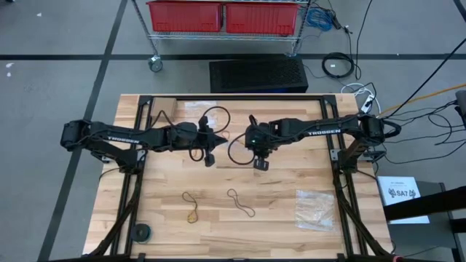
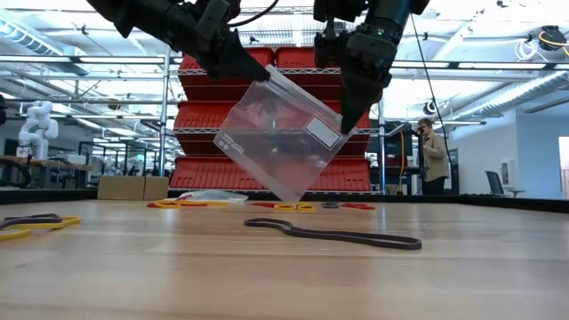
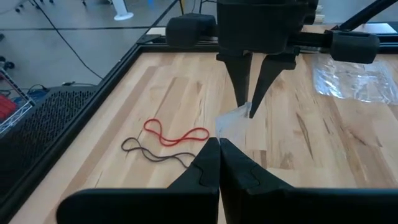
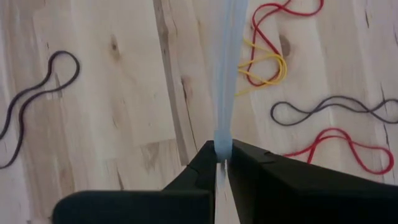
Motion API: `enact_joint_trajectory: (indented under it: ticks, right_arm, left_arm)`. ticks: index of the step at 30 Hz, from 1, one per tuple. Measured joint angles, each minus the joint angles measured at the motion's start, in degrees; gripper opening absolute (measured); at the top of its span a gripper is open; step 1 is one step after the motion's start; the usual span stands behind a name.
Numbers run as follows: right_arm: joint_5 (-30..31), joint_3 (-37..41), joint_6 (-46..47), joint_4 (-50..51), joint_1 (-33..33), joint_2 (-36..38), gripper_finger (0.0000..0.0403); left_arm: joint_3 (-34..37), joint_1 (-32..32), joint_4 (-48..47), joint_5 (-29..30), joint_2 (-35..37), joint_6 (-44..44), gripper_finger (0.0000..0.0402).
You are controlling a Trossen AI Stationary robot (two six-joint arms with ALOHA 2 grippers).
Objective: Sort rubber bands
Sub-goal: Open the top right transparent zip lock bag, then put the bottom center purple rubber band into the top right transparent zip lock bag
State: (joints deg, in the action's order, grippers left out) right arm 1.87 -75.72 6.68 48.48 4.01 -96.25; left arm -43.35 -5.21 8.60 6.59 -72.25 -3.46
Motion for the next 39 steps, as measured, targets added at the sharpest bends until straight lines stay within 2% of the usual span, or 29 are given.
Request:
enact_joint_trajectory:
  ticks: [11,14,22,26,29,31,35,39]
  right_arm:
    - [0.29,0.02,0.52,1.08,0.0,-0.02,0.0013]
    - [2.4,0.04,1.37,1.57,-0.07,0.17,0.0034]
    - [2.66,0.15,1.7,2.03,0.0,5.03,0.0121]
    - [2.85,0.13,1.26,2.82,0.44,9.07,0.0143]
    - [7.82,0.13,1.6,1.57,0.66,10.85,0.0133]
    - [11.12,1.01,1.27,-3.12,0.3,10.86,0.0109]
    - [11.69,7.19,-3.87,-16.23,-1.86,10.15,0.0024]
    - [12.9,12.73,-4.8,-29.57,-3.62,10.23,0.0008]
  left_arm:
    - [0.0,-0.01,-0.03,0.12,0.02,0.04,0.0]
    - [-0.02,-0.02,-0.02,0.29,0.02,0.04,0.0]
    - [-0.07,-0.06,0.02,0.5,0.13,0.04,0.0]
    - [-0.07,-0.04,-0.02,0.46,0.11,0.05,0.0]
    - [-0.07,-0.03,-0.06,0.42,0.11,0.07,0.0]
    - [-0.07,-0.02,-0.05,0.36,0.09,0.06,0.0]
    - [-0.07,0.07,-0.07,0.02,0.02,0.04,0.0]
    - [-0.07,0.09,-0.08,-0.04,0.0,0.04,0.0]
